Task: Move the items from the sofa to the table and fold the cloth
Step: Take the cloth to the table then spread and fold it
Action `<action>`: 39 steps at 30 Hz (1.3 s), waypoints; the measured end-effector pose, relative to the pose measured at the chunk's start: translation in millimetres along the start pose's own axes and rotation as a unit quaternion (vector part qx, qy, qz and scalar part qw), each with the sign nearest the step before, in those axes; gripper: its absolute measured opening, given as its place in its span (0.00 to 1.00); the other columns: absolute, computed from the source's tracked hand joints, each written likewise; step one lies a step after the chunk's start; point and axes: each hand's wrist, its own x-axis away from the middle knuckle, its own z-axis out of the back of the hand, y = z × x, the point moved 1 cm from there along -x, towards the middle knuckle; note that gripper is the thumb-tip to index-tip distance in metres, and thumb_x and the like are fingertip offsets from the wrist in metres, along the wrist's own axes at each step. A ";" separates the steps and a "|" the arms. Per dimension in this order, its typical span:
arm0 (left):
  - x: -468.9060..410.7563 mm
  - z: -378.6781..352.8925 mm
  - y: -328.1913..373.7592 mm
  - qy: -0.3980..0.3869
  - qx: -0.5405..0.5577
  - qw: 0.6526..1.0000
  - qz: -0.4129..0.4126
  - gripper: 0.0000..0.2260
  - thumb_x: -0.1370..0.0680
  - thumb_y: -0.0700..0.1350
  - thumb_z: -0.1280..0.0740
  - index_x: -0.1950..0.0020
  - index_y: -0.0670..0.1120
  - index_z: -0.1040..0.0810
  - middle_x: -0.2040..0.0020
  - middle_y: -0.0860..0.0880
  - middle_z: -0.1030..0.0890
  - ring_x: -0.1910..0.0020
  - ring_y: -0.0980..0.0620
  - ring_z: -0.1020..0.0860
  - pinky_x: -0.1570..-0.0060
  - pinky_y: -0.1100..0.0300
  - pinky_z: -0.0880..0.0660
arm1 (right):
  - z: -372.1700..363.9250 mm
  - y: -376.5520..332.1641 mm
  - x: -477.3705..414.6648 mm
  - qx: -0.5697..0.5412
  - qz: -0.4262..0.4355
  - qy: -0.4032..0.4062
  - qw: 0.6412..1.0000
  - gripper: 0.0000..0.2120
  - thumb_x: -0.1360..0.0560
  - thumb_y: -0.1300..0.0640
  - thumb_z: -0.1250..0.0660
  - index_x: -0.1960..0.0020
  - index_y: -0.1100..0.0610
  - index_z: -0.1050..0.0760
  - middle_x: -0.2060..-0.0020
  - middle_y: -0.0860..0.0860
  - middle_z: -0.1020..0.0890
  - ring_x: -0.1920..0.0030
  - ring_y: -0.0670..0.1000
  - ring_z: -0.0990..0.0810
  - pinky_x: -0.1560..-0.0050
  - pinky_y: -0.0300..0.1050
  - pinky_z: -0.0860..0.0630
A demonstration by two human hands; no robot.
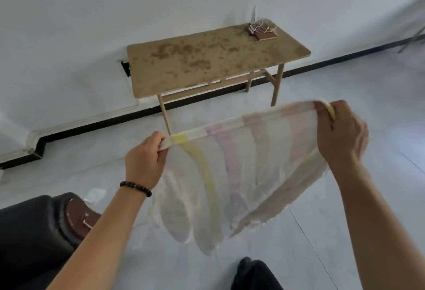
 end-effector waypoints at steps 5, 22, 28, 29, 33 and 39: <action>-92.7 -91.5 -20.4 -0.055 -0.056 0.996 0.033 0.09 0.22 0.48 0.34 0.57 0.44 0.24 0.73 0.53 0.29 0.77 0.50 0.31 0.77 0.65 0.40 | -75.3 45.1 -92.4 0.038 -0.027 -0.028 0.999 0.22 0.19 0.40 0.42 0.51 0.59 0.26 0.60 0.57 0.23 0.59 0.60 0.27 0.58 0.48 0.37; -467.2 -94.2 -72.9 -0.012 -0.191 0.982 0.007 0.35 0.32 0.76 0.48 0.75 0.44 0.35 0.73 0.49 0.34 0.74 0.46 0.32 0.74 0.58 0.38 | -255.2 -78.5 -489.0 -0.027 0.167 -0.028 0.985 0.30 0.26 0.28 0.40 0.59 0.57 0.28 0.60 0.63 0.19 0.56 0.66 0.22 0.55 0.54 0.28; -612.3 -43.8 -115.0 0.096 -0.205 0.970 0.088 0.33 0.36 0.77 0.43 0.74 0.47 0.42 0.76 0.48 0.41 0.76 0.47 0.39 0.71 0.62 0.44 | -286.7 -179.4 -596.3 -0.063 0.237 0.054 0.968 0.35 0.28 0.23 0.47 0.62 0.57 0.31 0.65 0.62 0.21 0.61 0.66 0.22 0.57 0.57 0.24; -638.1 -36.3 -121.0 0.114 -0.173 0.972 0.112 0.33 0.38 0.77 0.41 0.73 0.47 0.42 0.75 0.48 0.41 0.75 0.47 0.40 0.71 0.61 0.44 | -288.9 -197.6 -612.6 -0.068 0.247 0.072 0.964 0.34 0.28 0.23 0.47 0.63 0.56 0.32 0.66 0.62 0.21 0.62 0.65 0.22 0.59 0.57 0.25; -735.0 -10.9 -144.5 0.172 -0.059 0.976 0.119 0.32 0.37 0.71 0.29 0.70 0.44 0.36 0.72 0.48 0.36 0.70 0.47 0.35 0.69 0.58 0.39 | -292.3 -263.2 -675.1 -0.035 0.272 0.147 0.950 0.34 0.25 0.27 0.47 0.62 0.59 0.29 0.63 0.63 0.22 0.63 0.66 0.22 0.62 0.51 0.32; -835.0 -0.1 -167.4 0.260 -0.160 0.952 0.017 0.29 0.33 0.71 0.34 0.63 0.43 0.28 0.64 0.45 0.25 0.66 0.43 0.27 0.66 0.56 0.34 | -318.8 -320.0 -732.1 -0.020 0.224 0.177 0.958 0.31 0.23 0.30 0.44 0.56 0.60 0.27 0.59 0.62 0.21 0.58 0.65 0.22 0.59 0.50 0.36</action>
